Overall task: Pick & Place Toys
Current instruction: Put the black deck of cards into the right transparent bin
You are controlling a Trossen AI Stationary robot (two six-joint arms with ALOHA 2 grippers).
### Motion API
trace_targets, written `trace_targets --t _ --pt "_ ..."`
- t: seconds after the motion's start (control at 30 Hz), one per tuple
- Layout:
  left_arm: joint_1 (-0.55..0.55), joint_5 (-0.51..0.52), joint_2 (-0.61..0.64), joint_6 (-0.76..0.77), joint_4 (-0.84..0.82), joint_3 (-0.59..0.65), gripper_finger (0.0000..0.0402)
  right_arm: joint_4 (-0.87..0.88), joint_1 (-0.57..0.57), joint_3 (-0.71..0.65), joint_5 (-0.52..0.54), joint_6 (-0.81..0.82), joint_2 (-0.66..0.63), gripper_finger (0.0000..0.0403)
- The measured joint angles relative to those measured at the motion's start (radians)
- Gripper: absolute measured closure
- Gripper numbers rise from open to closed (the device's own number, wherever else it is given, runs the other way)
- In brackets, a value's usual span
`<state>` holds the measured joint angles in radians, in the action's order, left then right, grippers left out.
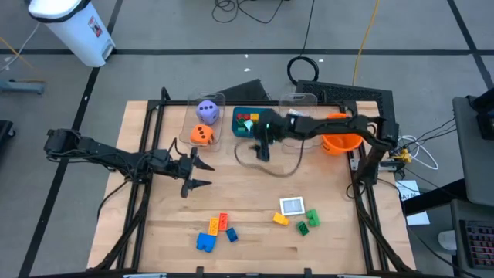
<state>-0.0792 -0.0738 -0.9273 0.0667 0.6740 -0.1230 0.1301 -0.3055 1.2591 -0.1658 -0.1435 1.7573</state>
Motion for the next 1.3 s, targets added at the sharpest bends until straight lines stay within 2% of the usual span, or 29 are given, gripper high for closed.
trace_targets --t 0.17,0.43,0.57,0.7,1.0,1.3 --pt "0.0 -0.006 0.0 0.028 -0.017 0.0 0.0149 0.164 0.151 0.0 0.057 -0.036 -0.018 0.0186" --pt "-0.02 -0.007 0.0 0.071 -0.029 0.0 0.0149 0.345 0.413 0.0 0.216 0.082 -0.019 0.019" --pt "-0.056 -0.007 0.0 0.074 -0.028 0.0 0.0149 0.421 0.52 0.0 0.218 0.136 -0.019 0.0187" --pt "-0.091 -0.006 0.0 0.073 -0.028 0.0 0.0149 0.427 0.605 0.0 0.218 0.291 -0.019 0.0187" --pt "-0.126 -0.003 0.0 0.067 -0.011 0.0 0.0149 0.465 0.675 0.0 0.216 0.583 -0.019 0.0175" --pt "-0.126 -0.003 0.0 0.043 0.032 0.0 0.0149 0.628 0.681 0.0 0.214 0.709 -0.019 0.0135"
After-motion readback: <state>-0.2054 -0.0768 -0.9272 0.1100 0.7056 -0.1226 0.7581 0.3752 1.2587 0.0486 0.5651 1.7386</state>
